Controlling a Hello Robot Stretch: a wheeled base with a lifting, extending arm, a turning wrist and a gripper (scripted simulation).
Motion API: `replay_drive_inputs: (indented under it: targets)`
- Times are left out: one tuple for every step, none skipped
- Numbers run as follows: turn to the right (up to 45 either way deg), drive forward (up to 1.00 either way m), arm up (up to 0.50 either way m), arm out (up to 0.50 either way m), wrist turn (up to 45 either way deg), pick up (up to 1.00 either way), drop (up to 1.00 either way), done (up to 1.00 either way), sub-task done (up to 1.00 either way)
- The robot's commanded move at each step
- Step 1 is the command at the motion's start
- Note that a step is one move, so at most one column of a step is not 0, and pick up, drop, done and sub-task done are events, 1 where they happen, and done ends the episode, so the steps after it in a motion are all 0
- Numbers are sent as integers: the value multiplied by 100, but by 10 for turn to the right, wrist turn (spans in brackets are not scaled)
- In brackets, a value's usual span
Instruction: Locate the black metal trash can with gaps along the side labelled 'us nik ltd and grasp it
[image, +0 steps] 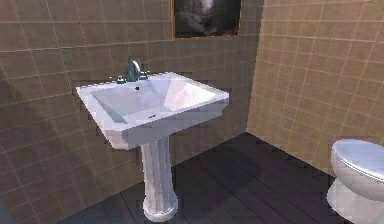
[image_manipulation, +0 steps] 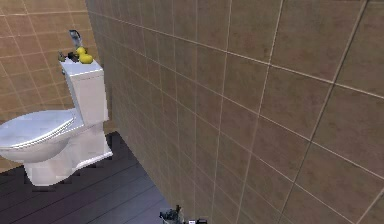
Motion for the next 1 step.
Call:
replay_drive_inputs:
  targets:
    - [0, 0, -30, 0, 0, 0, 0, 0, 0]
